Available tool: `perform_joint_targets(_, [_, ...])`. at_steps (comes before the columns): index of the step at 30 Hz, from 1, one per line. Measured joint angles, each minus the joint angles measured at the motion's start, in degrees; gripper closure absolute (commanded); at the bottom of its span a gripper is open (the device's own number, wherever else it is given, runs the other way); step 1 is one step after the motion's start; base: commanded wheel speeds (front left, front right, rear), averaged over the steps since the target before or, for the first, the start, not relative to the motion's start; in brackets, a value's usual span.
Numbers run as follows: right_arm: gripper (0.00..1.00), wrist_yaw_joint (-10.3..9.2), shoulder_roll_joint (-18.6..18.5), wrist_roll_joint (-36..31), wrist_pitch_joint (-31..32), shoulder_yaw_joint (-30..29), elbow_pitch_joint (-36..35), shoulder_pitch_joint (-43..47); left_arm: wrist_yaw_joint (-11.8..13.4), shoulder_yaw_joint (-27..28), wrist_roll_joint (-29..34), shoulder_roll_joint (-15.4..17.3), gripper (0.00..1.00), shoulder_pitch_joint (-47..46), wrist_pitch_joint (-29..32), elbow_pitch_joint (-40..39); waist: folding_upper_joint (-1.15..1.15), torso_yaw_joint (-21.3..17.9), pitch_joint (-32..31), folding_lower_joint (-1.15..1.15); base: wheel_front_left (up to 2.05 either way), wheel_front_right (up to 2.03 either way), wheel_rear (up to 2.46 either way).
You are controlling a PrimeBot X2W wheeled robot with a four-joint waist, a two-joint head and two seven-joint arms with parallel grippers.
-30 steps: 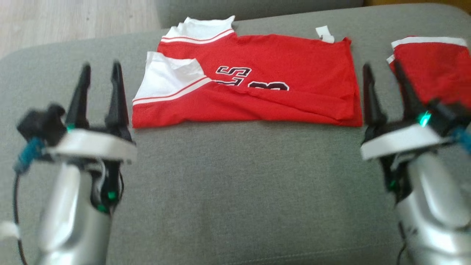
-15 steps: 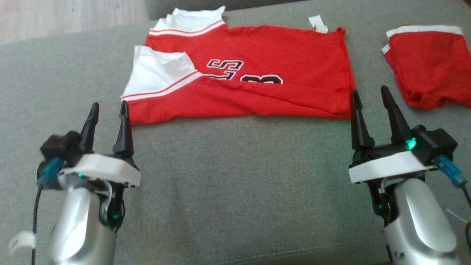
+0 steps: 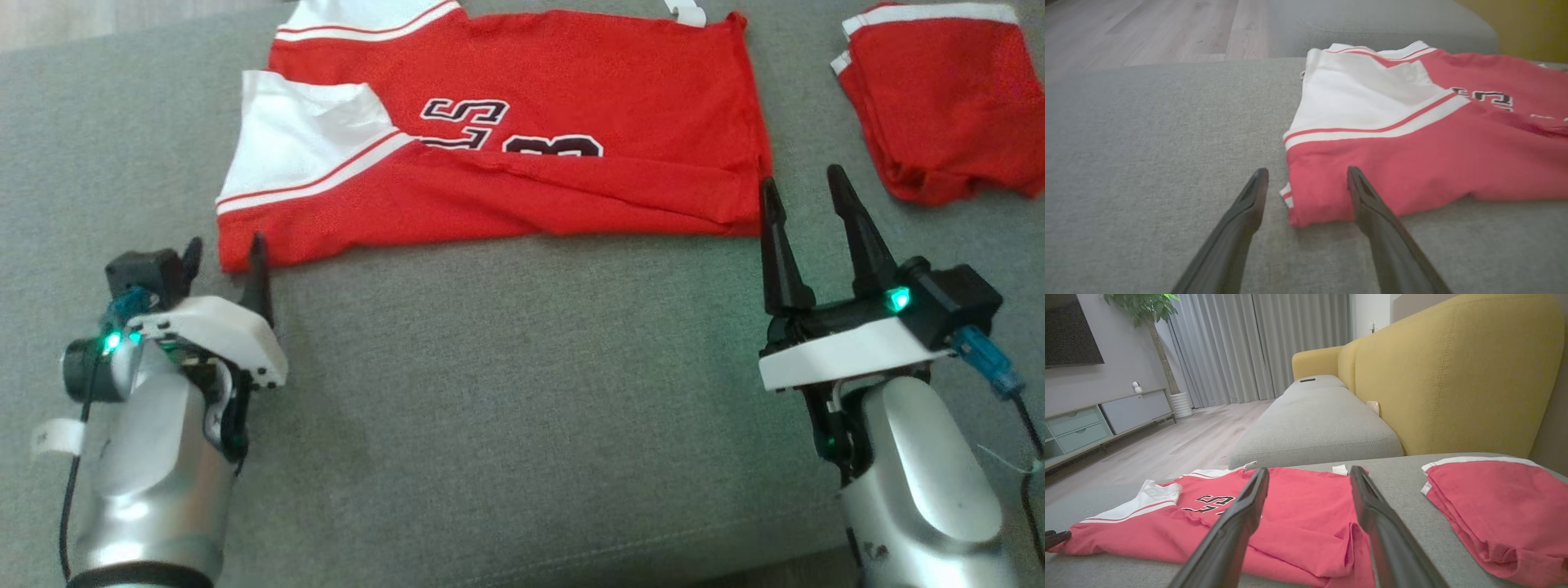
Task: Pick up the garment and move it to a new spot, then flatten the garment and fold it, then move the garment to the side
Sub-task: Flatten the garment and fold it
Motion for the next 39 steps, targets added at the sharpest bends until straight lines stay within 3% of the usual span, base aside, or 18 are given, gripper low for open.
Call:
perform_joint_targets(5, [0.0,0.0,0.0,0.09,0.0,0.75,-0.1,-0.29,1.04,-0.45,0.46,1.1,0.0,-2.88,0.75,5.54,0.0,-1.05,0.88,0.0,0.0,0.0,0.0])
perform_joint_targets(11, [0.0,0.0,0.0,0.08,0.27,0.55,0.35,-0.29,-1.11,-2.01,0.42,1.32,0.0,-5.37,1.29,9.57,0.0,-1.35,1.16,0.0,0.0,0.0,0.0])
perform_joint_targets(12, [0.0,0.0,0.01,0.04,0.65,0.22,0.76,-0.29,-1.55,-1.98,0.33,1.27,1.0,-5.64,1.21,10.03,0.0,-1.33,1.11,0.0,0.0,0.0,0.0])
perform_joint_targets(17, [0.0,0.0,0.03,-2.52,4.57,-4.53,4.19,-0.33,-2.29,-3.04,0.25,0.75,1.0,-5.83,-1.23,9.88,0.0,-0.5,0.86,0.0,0.0,0.0,0.0])
perform_joint_targets(23, [0.0,0.0,0.6,-3.58,10.33,-9.78,9.83,-2.02,-3.23,-4.53,0.43,0.24,1.0,-5.25,-2.01,1.09,0.0,1.51,0.46,0.0,0.0,0.0,0.0])
perform_joint_targets(29, [0.0,0.0,0.92,-0.02,14.39,-10.79,18.3,-6.83,-3.7,-5.63,1.04,-0.26,1.0,-1.52,-2.08,-10.51,0.0,3.88,0.7,0.0,0.0,0.0,0.0])
perform_joint_targets(39, [0.0,0.0,0.86,-1.97,14.78,-12.34,30.41,-13.61,-3.98,-6.76,1.47,-0.73,1.0,-0.4,-2.08,-15.94,0.0,6.25,2.38,0.0,0.0,0.0,0.0])
